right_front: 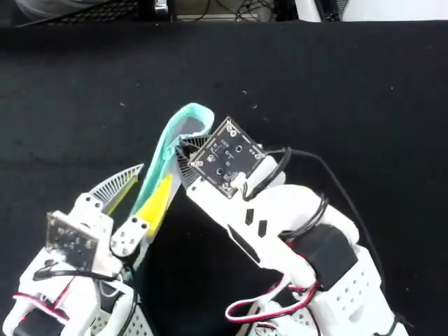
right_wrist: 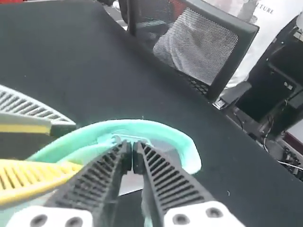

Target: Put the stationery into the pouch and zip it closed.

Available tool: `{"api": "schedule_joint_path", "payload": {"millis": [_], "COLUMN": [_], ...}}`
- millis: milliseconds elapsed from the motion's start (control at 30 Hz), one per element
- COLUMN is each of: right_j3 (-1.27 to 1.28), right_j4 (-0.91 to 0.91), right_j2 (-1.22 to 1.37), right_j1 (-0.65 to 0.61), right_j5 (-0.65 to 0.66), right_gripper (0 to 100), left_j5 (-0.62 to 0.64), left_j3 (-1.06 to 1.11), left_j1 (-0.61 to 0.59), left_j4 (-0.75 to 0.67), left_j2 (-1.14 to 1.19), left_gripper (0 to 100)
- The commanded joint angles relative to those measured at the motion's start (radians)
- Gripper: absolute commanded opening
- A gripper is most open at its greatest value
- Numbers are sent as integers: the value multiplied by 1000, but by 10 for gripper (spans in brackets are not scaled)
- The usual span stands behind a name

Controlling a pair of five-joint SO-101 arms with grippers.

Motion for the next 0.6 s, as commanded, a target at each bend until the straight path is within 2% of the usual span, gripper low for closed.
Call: {"api": "schedule_joint_path", "payload": {"millis": [0,133,500,567], "right_j3": [-24,-24,8,8], "right_j4": [11,23,25,25], "right_j2": [-10,-8,-15,-35], "right_j1": [-55,-112,-118,-118], "right_j5": [2,2,48,48], "right_gripper": [12,12,12,12], "left_j5": [12,11,9,8], "left_j3": [-36,-2,36,35], "left_j1": [7,7,5,5], "left_j4": [-23,-18,-29,-29], "left_j2": [14,14,6,5], "left_gripper": [166,166,165,124]}}
